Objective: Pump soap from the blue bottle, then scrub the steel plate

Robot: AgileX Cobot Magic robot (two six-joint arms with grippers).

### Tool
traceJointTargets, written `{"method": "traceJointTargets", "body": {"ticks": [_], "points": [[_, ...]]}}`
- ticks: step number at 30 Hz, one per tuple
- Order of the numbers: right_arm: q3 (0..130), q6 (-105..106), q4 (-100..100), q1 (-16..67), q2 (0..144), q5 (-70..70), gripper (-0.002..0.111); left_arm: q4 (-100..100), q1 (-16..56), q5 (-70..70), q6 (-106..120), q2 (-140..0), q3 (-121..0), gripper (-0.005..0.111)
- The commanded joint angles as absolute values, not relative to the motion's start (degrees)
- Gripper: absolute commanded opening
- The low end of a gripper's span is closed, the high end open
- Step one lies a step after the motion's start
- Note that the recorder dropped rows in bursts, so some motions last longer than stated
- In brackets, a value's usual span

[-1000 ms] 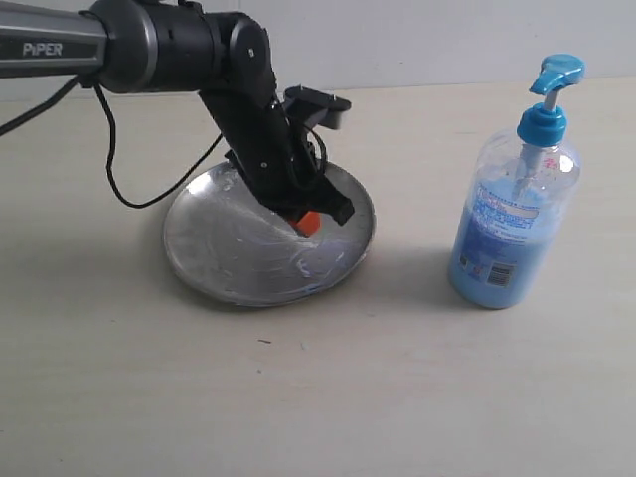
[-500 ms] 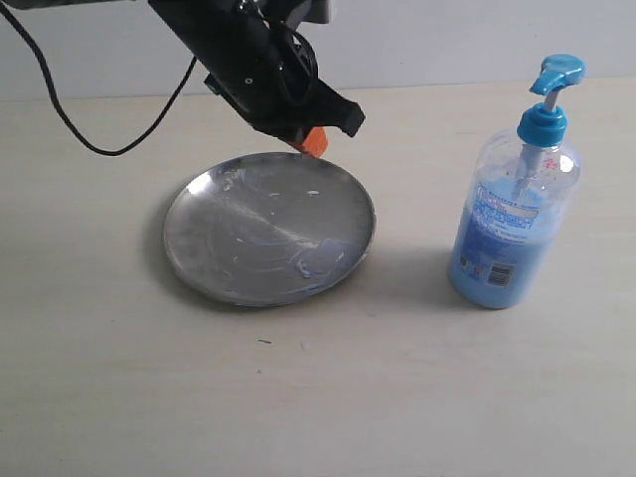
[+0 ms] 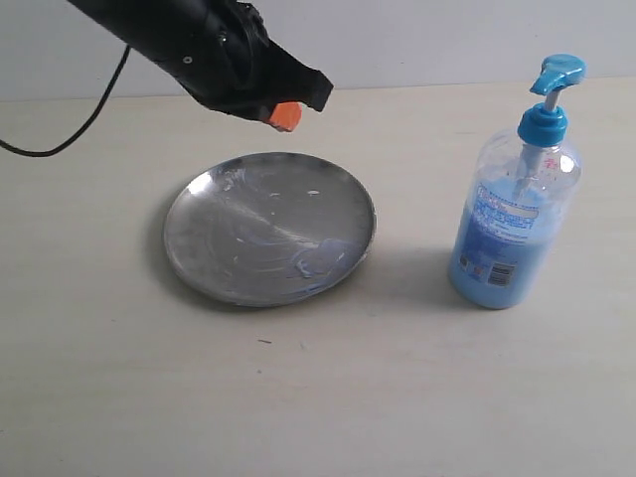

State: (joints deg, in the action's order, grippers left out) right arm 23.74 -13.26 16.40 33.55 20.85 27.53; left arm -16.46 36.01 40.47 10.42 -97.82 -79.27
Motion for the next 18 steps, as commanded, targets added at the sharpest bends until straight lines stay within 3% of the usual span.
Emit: {"method": "traceJointTargets", "body": {"ticks": [1,18], "points": [[23.2,-13.1,16.9,33.4,20.6,26.4,0.000,-16.9,35.9,36.4,10.2,-92.0,-74.6,0.000],[23.3,-13.1,16.9,33.4,20.6,26.0,0.000,-17.4,35.9,23.8,10.2,-66.6,-55.0,0.000]]}}
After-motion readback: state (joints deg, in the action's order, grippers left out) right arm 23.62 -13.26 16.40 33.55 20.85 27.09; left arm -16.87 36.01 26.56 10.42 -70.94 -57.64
